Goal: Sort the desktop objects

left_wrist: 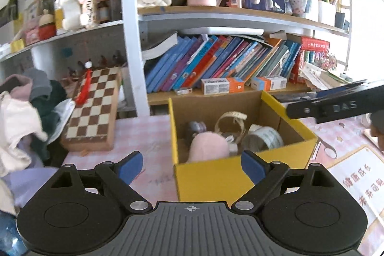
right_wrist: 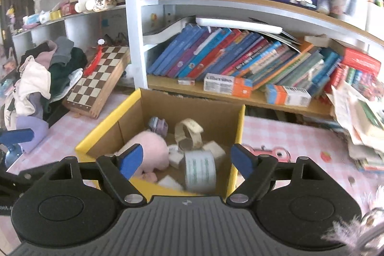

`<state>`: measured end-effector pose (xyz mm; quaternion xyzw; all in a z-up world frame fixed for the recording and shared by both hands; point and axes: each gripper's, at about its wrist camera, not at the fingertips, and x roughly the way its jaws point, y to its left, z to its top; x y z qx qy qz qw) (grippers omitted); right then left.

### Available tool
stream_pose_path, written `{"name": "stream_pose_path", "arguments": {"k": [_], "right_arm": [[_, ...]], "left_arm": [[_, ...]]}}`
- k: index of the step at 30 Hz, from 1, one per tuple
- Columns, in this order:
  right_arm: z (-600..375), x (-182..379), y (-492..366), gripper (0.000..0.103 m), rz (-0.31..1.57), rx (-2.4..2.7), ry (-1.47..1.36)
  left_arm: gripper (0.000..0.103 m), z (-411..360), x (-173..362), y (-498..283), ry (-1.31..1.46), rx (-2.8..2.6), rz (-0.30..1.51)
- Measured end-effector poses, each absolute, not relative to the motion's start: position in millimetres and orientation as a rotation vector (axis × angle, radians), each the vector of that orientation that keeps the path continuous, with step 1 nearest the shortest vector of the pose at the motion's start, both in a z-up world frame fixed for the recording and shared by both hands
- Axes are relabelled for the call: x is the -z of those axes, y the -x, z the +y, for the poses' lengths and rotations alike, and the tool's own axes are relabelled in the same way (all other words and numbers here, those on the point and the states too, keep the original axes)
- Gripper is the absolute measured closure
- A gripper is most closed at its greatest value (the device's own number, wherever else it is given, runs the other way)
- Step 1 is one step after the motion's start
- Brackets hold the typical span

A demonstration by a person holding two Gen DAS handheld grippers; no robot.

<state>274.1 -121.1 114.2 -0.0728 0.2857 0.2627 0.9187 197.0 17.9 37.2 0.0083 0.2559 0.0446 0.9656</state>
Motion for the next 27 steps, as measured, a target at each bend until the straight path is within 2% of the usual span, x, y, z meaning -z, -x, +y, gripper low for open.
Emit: {"name": "stream_pose_path", "arguments": {"k": [19, 27], "right_arm": [[-131.9, -69.1, -138.5, 0.016, 0.611, -0.359, 0.159], [-125.1, -55.3, -107.5, 0.013, 0.649, -0.360, 0.176]], "left_arm": [[0.011, 21.1, -13.9, -112.3, -0.094, -0.094, 0.579], [0.011, 12.9, -0.5, -92.8, -0.107, -0.077, 0.617]]}}
